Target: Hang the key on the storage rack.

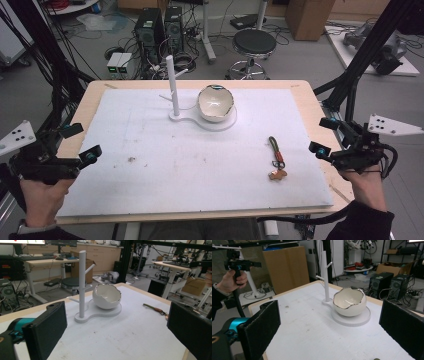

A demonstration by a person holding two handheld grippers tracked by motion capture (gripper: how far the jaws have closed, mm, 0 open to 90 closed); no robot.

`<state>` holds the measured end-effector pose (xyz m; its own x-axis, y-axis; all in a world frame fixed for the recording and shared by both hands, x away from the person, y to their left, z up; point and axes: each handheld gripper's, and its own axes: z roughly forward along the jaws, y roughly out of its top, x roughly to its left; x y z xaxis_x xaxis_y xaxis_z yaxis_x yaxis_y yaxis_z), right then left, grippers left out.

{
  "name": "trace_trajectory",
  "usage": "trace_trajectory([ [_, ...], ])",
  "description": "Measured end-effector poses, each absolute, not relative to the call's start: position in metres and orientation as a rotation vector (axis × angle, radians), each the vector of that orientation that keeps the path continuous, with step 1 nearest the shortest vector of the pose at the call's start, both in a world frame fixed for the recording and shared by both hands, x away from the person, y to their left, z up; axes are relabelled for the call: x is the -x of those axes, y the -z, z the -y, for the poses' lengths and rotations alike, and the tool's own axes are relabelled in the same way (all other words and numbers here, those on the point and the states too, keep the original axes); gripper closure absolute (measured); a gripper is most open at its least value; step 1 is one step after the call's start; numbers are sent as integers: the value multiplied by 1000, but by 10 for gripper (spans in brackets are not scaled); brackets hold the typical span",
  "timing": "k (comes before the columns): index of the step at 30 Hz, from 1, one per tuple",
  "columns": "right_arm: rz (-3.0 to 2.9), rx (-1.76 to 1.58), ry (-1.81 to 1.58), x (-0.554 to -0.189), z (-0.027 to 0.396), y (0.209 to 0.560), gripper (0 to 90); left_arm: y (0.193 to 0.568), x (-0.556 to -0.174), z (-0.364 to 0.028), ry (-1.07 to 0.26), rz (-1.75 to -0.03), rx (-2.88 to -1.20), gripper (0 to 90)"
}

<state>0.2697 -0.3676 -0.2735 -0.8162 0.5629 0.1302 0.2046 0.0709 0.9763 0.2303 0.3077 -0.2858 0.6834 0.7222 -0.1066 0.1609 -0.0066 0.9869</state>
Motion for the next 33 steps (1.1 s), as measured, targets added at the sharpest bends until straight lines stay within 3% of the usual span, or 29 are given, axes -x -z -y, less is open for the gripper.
trace_trajectory([
  [19, -2064, -802, -1738, -279, 369, 279, 26, 287, -231, -307, -506, -754, -1547, 32],
  [33, -2110, -893, -1536, -333, 353, 313, 26, 288, -232, -304, -498, -748, -1555, 32],
])
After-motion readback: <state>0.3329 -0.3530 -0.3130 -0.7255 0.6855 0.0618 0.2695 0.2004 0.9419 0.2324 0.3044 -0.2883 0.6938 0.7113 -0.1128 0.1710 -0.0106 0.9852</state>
